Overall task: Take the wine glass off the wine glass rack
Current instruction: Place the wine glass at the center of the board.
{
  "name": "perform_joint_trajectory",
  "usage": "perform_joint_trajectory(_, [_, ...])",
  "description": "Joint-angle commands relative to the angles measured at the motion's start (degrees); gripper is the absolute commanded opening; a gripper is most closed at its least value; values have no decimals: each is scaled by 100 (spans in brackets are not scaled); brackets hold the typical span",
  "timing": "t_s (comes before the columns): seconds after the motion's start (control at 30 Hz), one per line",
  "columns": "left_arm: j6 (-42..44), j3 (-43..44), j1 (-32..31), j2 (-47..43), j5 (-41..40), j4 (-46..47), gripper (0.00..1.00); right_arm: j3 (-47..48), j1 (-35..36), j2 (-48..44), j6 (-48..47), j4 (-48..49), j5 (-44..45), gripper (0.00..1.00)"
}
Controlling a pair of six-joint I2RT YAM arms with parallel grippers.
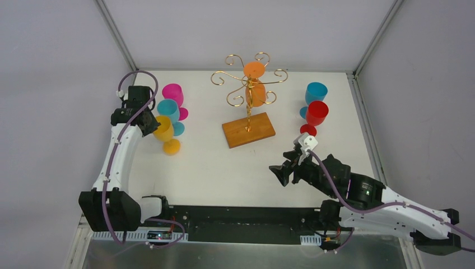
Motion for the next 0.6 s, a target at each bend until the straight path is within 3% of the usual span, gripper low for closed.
perform_joint_trajectory(0.0, [82, 164, 74, 104, -164, 256, 0, -35, 6, -147, 53, 248, 110, 70])
perform_joint_trajectory(0.57, [172, -58, 98, 334, -170, 495, 0, 42, 3, -183, 68, 152, 177, 72])
